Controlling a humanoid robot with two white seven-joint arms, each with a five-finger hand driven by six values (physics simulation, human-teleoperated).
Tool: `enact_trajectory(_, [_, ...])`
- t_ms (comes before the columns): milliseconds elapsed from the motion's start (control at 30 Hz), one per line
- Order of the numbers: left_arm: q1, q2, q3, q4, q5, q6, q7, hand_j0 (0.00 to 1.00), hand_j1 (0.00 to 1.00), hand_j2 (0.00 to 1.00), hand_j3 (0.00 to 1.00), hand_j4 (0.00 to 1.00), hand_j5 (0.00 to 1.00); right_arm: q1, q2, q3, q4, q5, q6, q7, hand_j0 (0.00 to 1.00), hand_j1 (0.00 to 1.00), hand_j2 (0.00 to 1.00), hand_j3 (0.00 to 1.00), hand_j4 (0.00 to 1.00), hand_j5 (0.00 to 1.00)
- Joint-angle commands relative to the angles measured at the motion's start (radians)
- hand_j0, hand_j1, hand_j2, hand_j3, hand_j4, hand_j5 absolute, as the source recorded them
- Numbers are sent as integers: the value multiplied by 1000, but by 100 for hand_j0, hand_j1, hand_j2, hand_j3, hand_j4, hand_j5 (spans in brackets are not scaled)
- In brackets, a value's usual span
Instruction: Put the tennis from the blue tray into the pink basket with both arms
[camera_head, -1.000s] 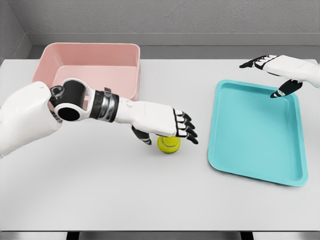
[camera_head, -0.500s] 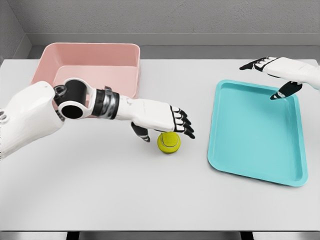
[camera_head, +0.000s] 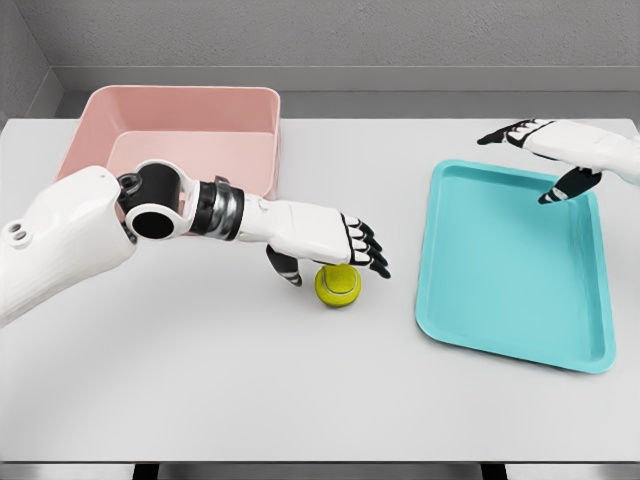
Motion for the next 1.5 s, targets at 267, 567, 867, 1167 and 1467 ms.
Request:
enact_trajectory(267, [26, -35, 3, 35, -41, 2, 5, 100, 100, 100, 100, 100, 100, 0, 5, -1, 18, -6, 3, 0, 100, 100, 100, 100, 100, 100])
enact_trajectory(567, [37, -48, 3, 50, -45, 2, 7, 100, 100, 100, 100, 100, 100, 0, 4, -1, 18, -6, 2, 0, 100, 100, 100, 100, 100, 100])
enact_trajectory(867, [38, -48, 3, 50, -45, 2, 5, 100, 100, 100, 100, 100, 100, 0, 5, 0, 16, -6, 2, 0, 100, 100, 100, 100, 100, 100])
enact_trajectory(1167, [51, -43, 4, 44, -42, 2, 5, 100, 100, 100, 100, 100, 100, 0, 7, -1, 16, -6, 2, 0, 100, 100, 100, 100, 100, 100])
enact_trajectory(1467, [52, -41, 3, 48, -44, 2, 5, 100, 100, 100, 100, 100, 100, 0, 7, -1, 16, -6, 2, 0, 100, 100, 100, 100, 100, 100])
